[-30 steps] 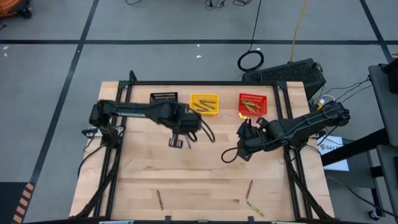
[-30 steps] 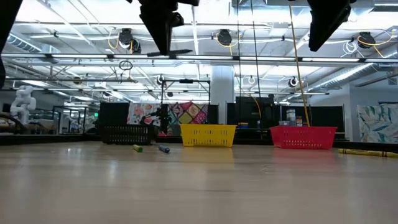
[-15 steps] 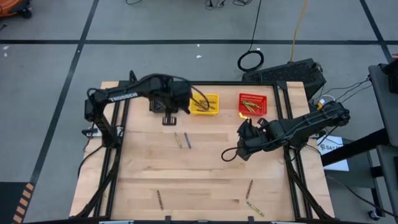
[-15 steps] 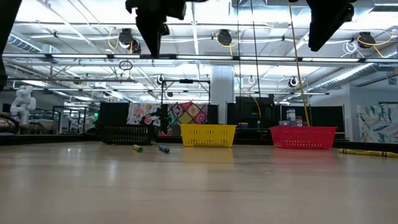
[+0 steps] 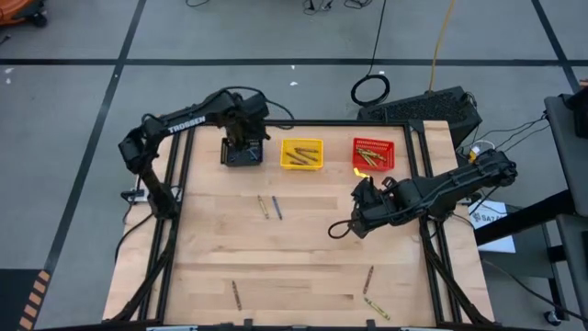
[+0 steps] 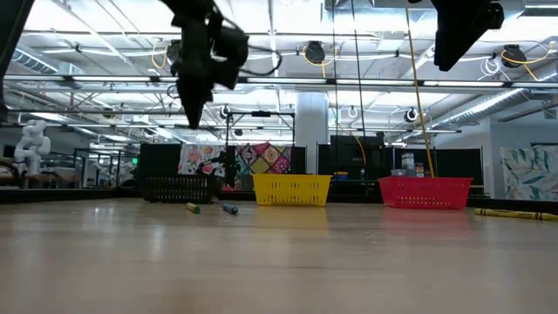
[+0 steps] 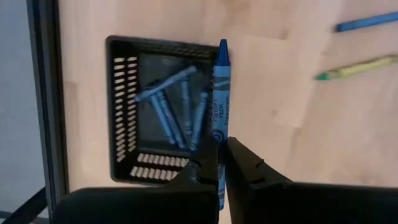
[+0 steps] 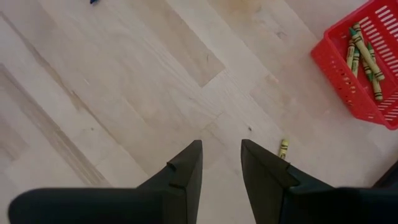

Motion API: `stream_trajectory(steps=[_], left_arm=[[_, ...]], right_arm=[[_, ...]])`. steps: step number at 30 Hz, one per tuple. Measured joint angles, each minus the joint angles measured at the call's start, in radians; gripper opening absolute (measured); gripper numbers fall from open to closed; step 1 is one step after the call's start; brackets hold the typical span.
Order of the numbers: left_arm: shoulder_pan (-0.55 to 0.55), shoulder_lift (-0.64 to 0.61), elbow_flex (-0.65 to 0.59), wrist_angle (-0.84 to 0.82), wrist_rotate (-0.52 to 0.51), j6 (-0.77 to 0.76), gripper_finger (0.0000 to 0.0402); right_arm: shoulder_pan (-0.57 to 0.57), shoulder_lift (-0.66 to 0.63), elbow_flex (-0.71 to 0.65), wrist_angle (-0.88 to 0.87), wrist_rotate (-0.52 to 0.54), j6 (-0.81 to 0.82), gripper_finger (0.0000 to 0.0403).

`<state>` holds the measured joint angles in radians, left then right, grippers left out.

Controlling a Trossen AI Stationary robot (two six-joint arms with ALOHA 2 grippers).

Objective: Sort crayons
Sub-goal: Put the blue crayon into the black bin, then put the green crayon into the red bin

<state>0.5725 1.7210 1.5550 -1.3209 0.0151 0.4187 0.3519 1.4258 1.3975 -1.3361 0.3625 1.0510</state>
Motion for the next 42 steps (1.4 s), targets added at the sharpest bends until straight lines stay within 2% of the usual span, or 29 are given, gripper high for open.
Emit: stream_trajectory(steps=[10, 17, 27, 34, 42], left_arm=[[0.173, 0.0, -0.117, 0.157, 0.028, 0.102, 0.0], [0.221, 0.0, -0.177, 0.213, 0.063, 0.121, 0.0005], [0.226, 0.0, -0.246, 0.277, 0.059, 0.116, 0.0062], [0.222, 0.0, -0.247, 0.26, 0.058, 0.114, 0.0065], [0.162, -0.045, -0.247, 0.152, 0.057, 0.137, 0.0065]], right_arm=[[0.0, 0.0, 0.0, 0.0, 0.001, 0.012, 0.0098], [-0.001, 0.0, 0.0, 0.003, 0.002, 0.042, 0.0098], [-0.001, 0.0, 0.0, 0.003, 0.002, 0.067, 0.0098], [-0.002, 0.0, 0.0, 0.022, 0.007, 0.065, 0.0098], [-0.041, 0.0, 0.0, 0.198, 0.077, 0.008, 0.0098]])
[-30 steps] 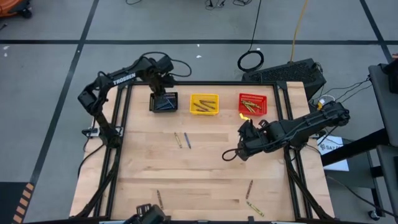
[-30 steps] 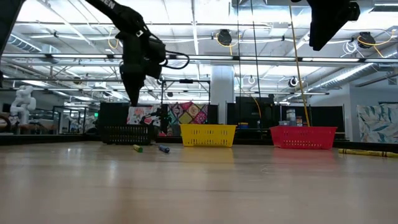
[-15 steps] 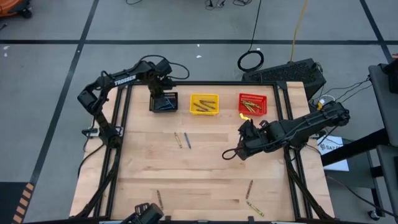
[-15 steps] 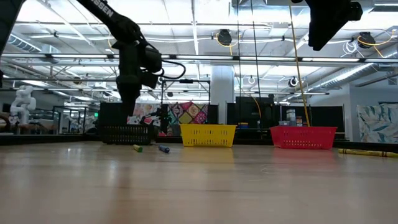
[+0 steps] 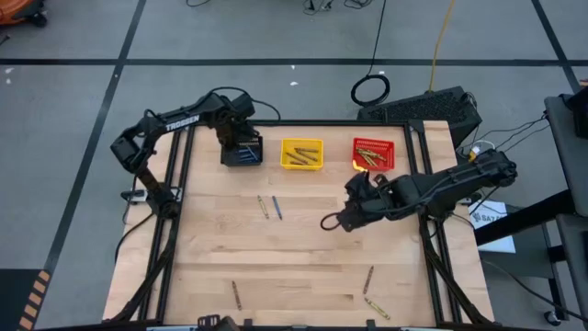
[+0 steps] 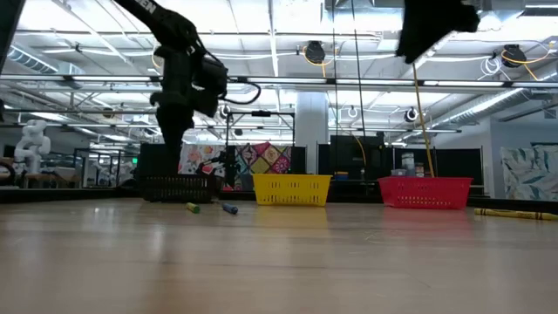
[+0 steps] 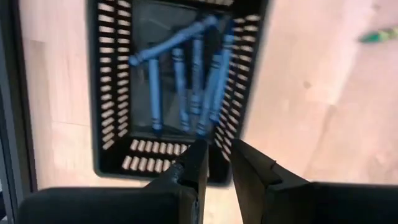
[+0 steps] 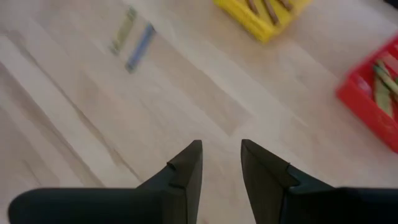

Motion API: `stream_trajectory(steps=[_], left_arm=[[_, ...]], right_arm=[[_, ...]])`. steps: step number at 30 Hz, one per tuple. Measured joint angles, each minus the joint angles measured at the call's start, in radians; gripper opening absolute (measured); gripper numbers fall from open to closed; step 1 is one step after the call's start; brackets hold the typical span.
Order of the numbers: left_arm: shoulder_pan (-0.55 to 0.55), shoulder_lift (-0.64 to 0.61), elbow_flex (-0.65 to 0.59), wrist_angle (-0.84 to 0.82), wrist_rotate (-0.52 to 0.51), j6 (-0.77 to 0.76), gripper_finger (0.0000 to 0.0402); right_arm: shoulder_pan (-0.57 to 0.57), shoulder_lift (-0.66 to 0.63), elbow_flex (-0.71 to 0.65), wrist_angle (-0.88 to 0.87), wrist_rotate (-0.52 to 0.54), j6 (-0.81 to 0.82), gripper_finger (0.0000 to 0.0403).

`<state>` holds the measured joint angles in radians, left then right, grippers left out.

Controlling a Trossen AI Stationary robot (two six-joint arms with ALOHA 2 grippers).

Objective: Sort crayons
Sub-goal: Put the green crayon into the red bin

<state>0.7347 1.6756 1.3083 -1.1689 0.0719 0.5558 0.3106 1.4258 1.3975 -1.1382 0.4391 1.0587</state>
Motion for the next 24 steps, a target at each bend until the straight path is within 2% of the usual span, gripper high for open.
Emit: stream_trajectory(steps=[5, 11, 17, 24], left_arm=[[-0.029, -0.095, 0.0, -0.045, 0.047, 0.0, 0.0065], [-0.072, -0.212, 0.0, -0.108, 0.105, -0.073, 0.0065], [-0.146, -0.32, -0.001, -0.162, 0.109, -0.113, 0.0065], [-0.237, -0.419, -0.002, -0.167, 0.163, -0.176, 0.0065]], right_arm=[[-0.049, 0.0, 0.0, 0.153, 0.005, -0.051, 0.0098], [-0.111, 0.02, 0.0, 0.192, 0.0, -0.051, 0.0098], [-0.195, 0.118, 0.0, 0.263, -0.14, -0.063, 0.0098], [-0.276, 0.277, 0.0, 0.609, -0.287, -0.235, 0.0098]])
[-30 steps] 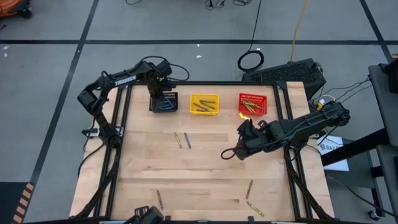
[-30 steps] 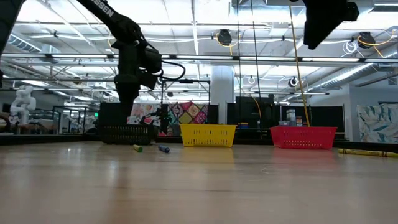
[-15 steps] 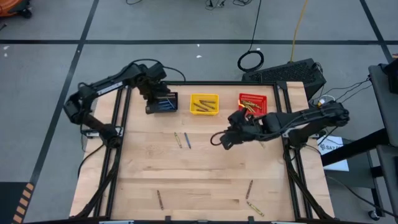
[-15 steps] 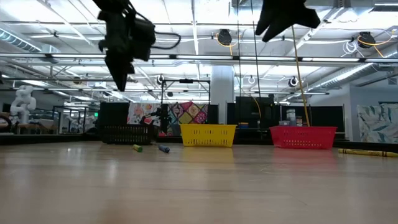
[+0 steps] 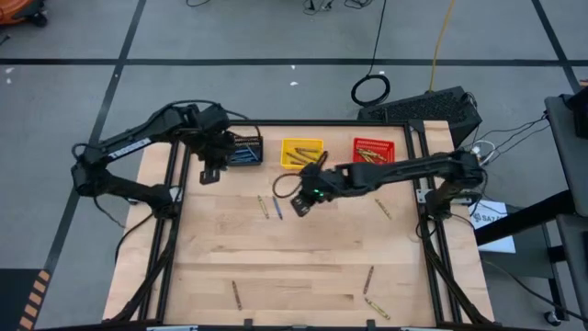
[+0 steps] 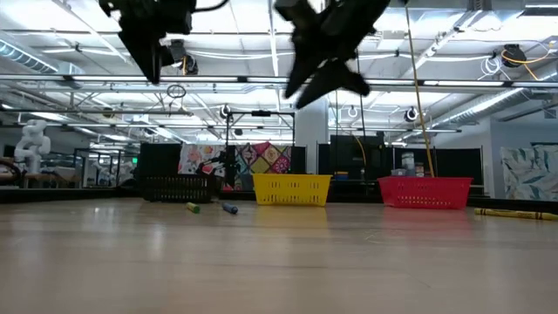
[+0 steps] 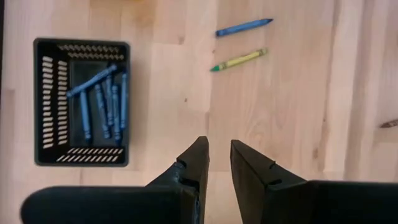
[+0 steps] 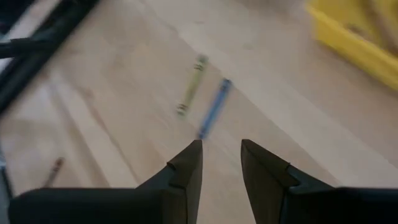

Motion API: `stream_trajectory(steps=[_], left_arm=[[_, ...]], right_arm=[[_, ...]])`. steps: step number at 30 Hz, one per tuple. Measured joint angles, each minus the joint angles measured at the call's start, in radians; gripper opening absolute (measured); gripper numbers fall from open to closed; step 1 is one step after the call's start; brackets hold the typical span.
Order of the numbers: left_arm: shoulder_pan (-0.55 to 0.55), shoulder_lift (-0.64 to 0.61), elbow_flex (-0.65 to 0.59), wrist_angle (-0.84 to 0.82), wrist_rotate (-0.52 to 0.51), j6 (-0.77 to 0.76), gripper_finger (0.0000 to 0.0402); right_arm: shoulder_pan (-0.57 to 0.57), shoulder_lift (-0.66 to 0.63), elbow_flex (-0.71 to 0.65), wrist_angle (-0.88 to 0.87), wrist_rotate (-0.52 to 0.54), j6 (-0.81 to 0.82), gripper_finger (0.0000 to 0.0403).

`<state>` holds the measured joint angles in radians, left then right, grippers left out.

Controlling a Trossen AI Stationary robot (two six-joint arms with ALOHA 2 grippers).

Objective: Sort crayons
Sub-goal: Put the green crayon into the red bin

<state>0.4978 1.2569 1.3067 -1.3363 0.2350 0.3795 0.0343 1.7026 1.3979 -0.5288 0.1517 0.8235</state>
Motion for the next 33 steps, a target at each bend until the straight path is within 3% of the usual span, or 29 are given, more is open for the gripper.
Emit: stream_trajectory(steps=[4, 9, 17, 24, 30, 33], left_arm=[[-0.036, -0.028, 0.0, 0.001, 0.001, -0.037, 0.0065], [-0.06, -0.038, 0.0, -0.001, -0.004, -0.061, 0.0065], [-0.062, -0.039, -0.001, -0.001, -0.011, -0.058, 0.0065], [-0.062, -0.039, -0.001, -0.014, -0.056, -0.128, 0.0065], [-0.062, -0.039, -0.001, -0.016, -0.086, -0.106, 0.0065], [-0.062, -0.037, -0.001, -0.007, -0.086, -0.11, 0.0065]], right_arm=[[-0.039, 0.072, 0.0, 0.164, -0.072, -0.053, 0.0098], [-0.086, 0.129, 0.0, 0.234, -0.107, -0.055, 0.0098], [-0.143, 0.131, 0.0, 0.374, -0.137, -0.196, 0.0098], [-0.169, 0.131, 0.0, 0.573, -0.367, -0.439, 0.0098], [-0.171, 0.13, 0.0, 0.698, -0.41, -0.451, 0.0098], [-0.17, 0.13, 0.0, 0.679, -0.359, -0.405, 0.0098]])
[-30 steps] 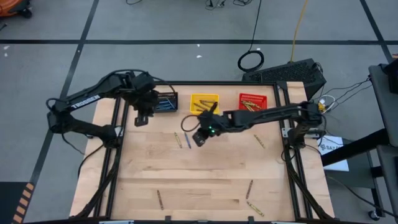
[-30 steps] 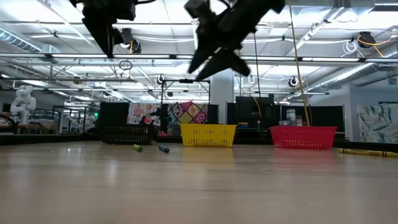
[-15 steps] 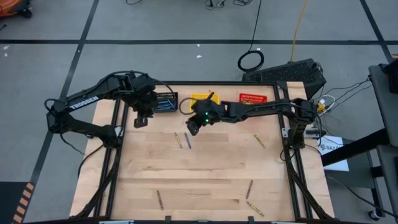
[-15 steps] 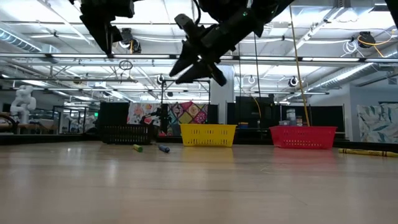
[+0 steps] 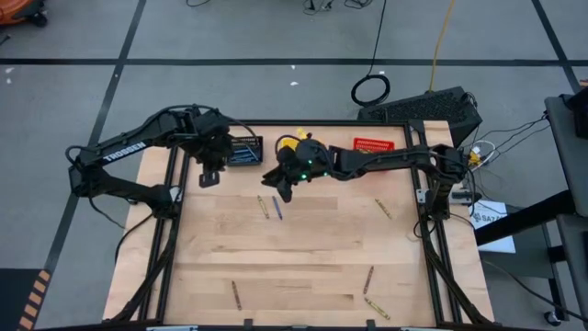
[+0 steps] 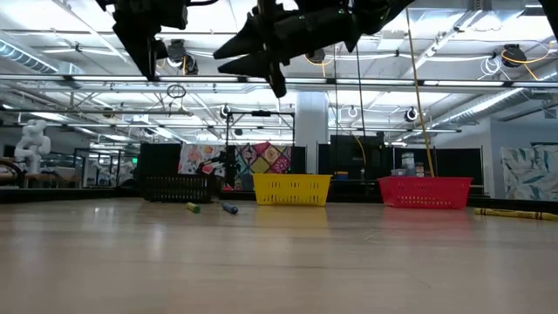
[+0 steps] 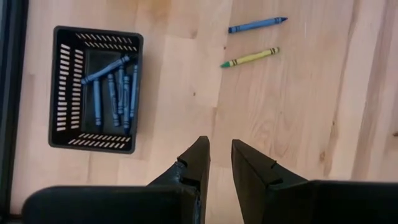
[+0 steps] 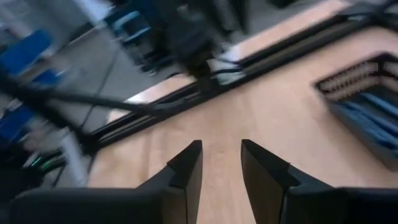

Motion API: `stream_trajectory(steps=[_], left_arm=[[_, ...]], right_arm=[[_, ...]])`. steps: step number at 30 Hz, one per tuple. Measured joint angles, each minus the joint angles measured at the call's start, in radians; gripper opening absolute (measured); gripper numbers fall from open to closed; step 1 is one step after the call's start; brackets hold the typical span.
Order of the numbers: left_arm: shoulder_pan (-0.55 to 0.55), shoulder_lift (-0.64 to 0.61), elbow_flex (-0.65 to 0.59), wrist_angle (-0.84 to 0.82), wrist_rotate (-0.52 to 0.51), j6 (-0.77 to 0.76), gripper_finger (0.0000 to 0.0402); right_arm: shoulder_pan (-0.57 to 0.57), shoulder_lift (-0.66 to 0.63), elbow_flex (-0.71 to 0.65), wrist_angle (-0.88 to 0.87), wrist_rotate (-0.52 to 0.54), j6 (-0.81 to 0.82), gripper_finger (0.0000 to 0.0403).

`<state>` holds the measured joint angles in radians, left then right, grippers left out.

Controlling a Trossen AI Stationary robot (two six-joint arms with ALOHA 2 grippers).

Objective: Sort crayons
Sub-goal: Put the green crayon into the red bin

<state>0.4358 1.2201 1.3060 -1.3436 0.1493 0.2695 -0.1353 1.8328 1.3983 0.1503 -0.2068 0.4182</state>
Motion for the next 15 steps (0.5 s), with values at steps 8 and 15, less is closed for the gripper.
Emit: stream_trajectory(steps=[8, 15], left_arm=[[0.001, 0.001, 0.0, 0.003, -0.131, 0.0, 0.0065], [0.011, 0.001, 0.0, -0.009, -0.297, -0.001, 0.0065]], right_arm=[[0.027, 0.044, 0.005, -0.007, 0.178, 0.122, 0.0098], [0.059, 0.173, 0.117, -0.051, 0.209, 0.156, 0.0098]])
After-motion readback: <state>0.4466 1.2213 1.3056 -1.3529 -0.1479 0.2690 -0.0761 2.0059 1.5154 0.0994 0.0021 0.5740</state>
